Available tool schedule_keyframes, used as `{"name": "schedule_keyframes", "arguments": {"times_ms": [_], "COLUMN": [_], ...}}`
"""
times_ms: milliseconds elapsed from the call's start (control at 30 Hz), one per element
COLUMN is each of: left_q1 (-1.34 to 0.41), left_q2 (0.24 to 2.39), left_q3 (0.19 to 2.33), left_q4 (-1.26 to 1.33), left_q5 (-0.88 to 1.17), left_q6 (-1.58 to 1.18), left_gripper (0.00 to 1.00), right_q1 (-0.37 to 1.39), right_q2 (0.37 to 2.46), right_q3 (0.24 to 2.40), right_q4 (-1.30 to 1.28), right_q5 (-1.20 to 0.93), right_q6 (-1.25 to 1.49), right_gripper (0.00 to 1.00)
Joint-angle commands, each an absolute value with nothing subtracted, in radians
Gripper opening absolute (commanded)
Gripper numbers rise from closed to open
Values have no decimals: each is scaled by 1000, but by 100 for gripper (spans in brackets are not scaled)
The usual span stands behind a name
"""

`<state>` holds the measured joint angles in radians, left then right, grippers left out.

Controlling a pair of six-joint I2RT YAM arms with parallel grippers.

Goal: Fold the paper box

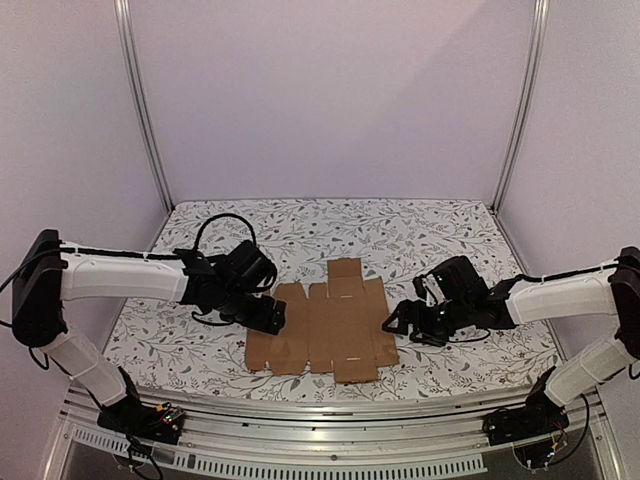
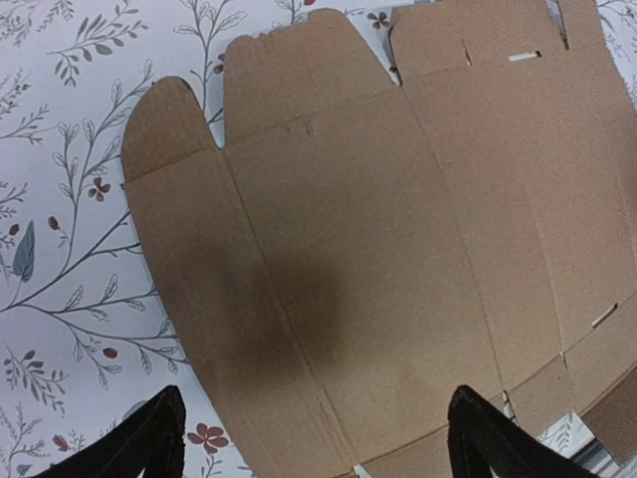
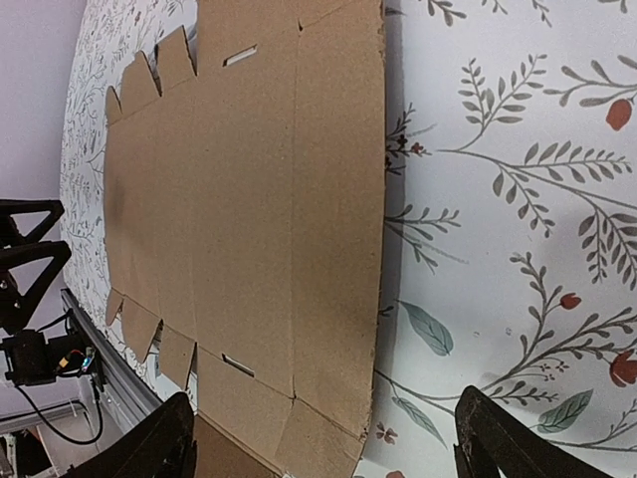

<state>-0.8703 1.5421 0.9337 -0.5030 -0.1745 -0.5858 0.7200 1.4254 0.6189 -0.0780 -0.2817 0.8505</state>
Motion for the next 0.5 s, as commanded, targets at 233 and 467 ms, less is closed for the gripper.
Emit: {"name": "schedule_keyframes", "arguments": {"times_ms": [233, 467], "left_q1": [-863, -863], "left_q2": [1641, 1674], "left_q3": [895, 855], "left_q4": [-419, -385], "left_q5": [-113, -101], "left_q6": [-621, -642], "left_gripper": [86, 84], "right_q1": [712, 712], "right_q2": [1473, 1545], "right_q3": [502, 448], "right_q4": [199, 368], "right_q5": [-342, -373], "right_q6": [950, 1010], "right_gripper": [86, 81]}}
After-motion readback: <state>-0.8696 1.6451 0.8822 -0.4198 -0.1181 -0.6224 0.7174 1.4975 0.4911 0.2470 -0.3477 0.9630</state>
